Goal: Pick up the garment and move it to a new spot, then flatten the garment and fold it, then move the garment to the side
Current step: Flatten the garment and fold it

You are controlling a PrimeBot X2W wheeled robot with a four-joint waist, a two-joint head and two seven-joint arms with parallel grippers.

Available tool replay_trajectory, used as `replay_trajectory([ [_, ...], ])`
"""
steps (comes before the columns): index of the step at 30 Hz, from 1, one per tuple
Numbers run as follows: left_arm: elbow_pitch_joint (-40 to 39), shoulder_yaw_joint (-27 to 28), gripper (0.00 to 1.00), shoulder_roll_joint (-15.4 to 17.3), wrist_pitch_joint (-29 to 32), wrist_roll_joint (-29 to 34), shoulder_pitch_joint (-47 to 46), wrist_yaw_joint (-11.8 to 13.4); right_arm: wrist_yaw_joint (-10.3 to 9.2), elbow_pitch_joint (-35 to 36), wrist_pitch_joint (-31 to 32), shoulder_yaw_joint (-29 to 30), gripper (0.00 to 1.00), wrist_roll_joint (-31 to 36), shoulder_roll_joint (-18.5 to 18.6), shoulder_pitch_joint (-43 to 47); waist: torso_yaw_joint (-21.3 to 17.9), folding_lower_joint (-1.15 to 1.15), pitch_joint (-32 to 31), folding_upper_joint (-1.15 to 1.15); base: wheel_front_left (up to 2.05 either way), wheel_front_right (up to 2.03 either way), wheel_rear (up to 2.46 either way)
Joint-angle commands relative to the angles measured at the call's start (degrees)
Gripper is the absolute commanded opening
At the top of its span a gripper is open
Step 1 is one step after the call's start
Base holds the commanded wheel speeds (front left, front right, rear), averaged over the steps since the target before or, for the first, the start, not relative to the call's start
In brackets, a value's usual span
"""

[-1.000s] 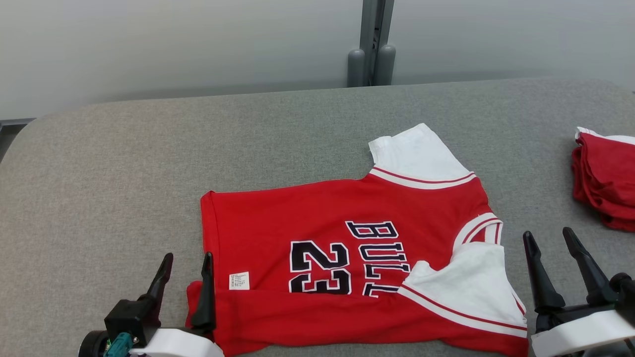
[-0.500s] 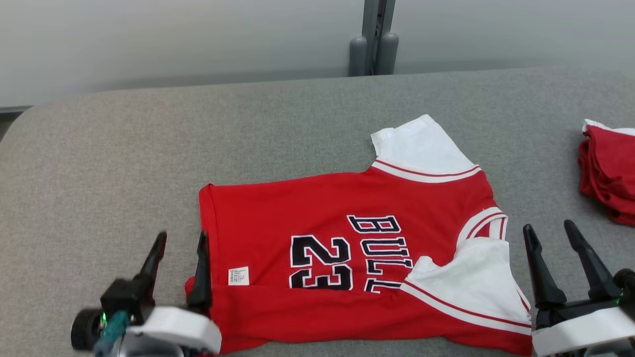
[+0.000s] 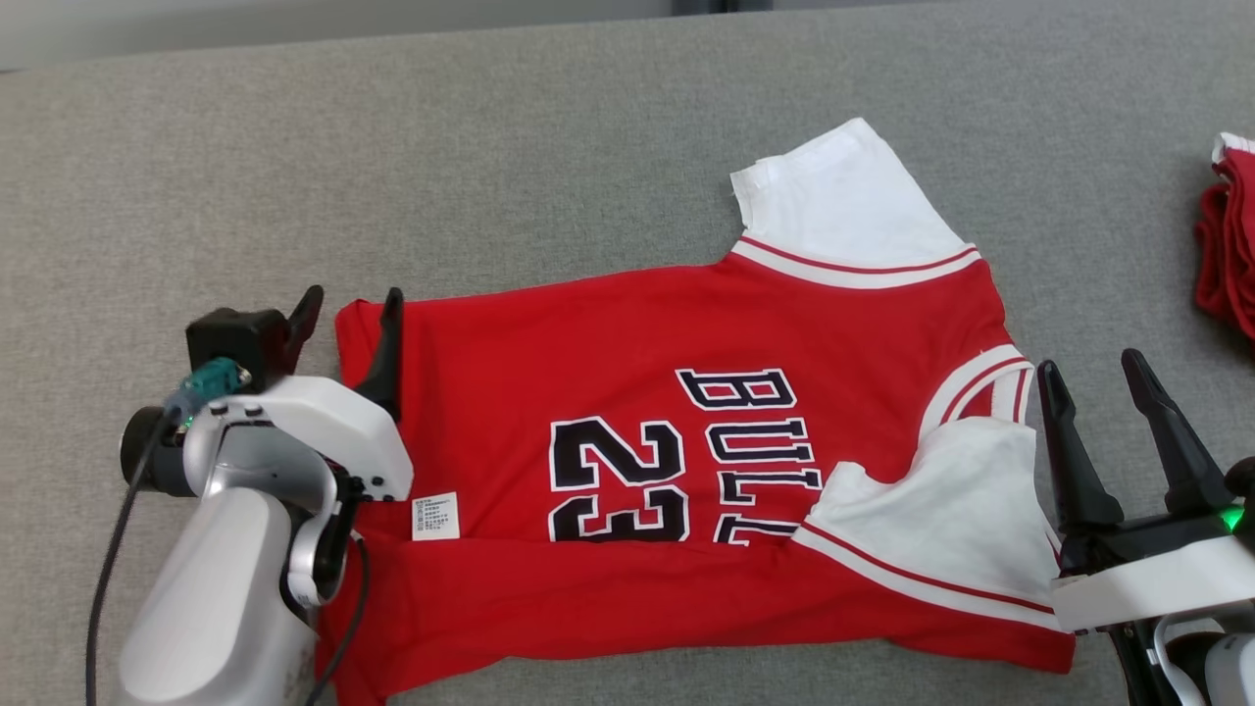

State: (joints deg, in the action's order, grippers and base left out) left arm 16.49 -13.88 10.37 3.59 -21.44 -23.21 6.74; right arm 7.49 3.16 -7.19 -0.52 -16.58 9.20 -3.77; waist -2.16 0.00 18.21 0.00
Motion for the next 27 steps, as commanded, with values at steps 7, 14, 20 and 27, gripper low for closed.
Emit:
replay_trajectory([
  [7,9.86,1.76,1.0,1.36,5.59,-3.56,-5.95,-1.73,0.01,-2.06,-1.28,-0.63,1.0,-0.86,0.63,-2.57,-1.11,0.0,2.03,0.0,0.0,0.0,0.0],
  [14,14.49,1.67,0.0,1.29,6.86,-5.1,-8.29,-3.17,0.01,-3.17,-1.83,-0.31,1.0,-1.6,1.04,-3.66,-1.53,0.0,3.0,0.0,0.0,0.0,0.0],
  [20,16.79,1.64,0.0,1.63,5.62,-5.38,-9.11,-3.39,0.01,-3.88,-2.0,0.24,1.0,-2.67,1.73,-5.07,-1.99,0.0,3.22,0.0,0.0,0.0,0.0],
  [27,17.49,0.66,0.0,0.57,4.08,-5.24,-10.76,-3.91,0.01,-6.94,-1.06,0.71,1.0,-6.36,5.39,-11.05,-0.58,0.0,4.05,0.0,0.0,0.0,0.0],
])
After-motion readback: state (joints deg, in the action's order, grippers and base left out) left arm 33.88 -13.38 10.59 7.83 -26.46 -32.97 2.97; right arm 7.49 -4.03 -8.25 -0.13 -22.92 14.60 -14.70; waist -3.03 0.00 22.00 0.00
